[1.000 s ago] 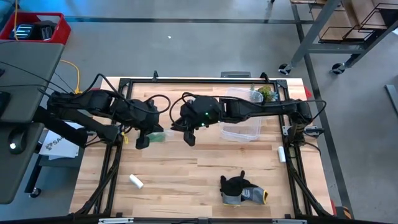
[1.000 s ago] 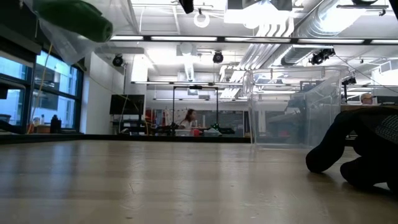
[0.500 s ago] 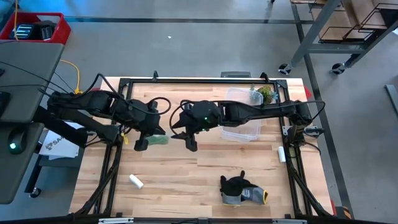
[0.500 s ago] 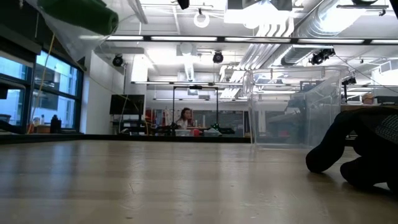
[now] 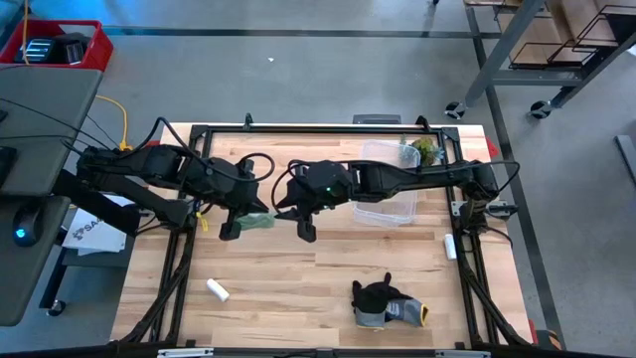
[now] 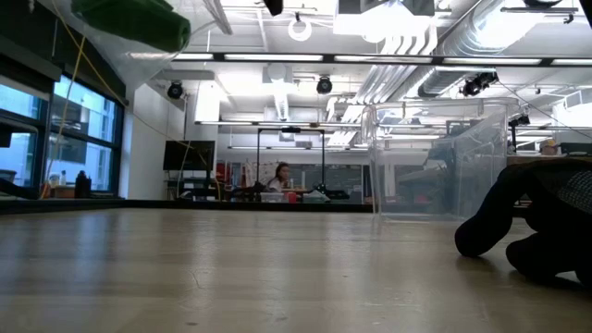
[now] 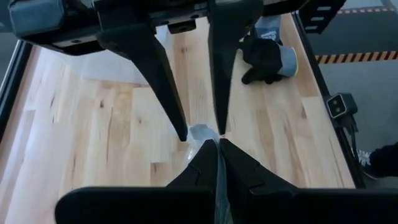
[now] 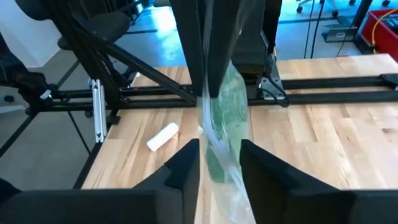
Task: Roll bandage
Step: Close the transparent zip bag
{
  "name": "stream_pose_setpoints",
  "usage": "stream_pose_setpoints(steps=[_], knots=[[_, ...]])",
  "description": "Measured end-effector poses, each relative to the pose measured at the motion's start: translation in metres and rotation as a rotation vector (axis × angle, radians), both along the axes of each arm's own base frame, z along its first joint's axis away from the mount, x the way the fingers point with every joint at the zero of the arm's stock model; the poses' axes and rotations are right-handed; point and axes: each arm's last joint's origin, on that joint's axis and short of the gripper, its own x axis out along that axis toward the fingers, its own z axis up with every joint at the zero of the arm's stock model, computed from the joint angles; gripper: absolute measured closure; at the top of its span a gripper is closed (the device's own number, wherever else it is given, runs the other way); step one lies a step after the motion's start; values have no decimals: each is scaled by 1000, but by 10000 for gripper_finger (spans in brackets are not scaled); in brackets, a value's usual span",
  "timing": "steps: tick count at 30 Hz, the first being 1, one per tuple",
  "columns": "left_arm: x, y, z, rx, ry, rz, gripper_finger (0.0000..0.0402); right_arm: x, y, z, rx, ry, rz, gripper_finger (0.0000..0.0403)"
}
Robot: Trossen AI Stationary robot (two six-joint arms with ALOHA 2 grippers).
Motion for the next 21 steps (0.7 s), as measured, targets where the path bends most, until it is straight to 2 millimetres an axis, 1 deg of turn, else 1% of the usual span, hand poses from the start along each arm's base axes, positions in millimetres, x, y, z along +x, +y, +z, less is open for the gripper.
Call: stream_pose_setpoints(steps=[6, 17, 19, 21], knots=[[0, 0, 0, 0, -1, 11, 401, 0, 0, -1, 3, 9, 8, 328], [0, 1, 0, 25, -6, 38, 401, 1, 0, -4, 1, 21, 6, 338], [0, 1, 0, 25, -6, 38, 401, 1, 0, -4, 0, 22, 3, 349], [0, 1, 0, 26, -6, 39, 401, 1, 0, -4, 0, 22, 3, 371]])
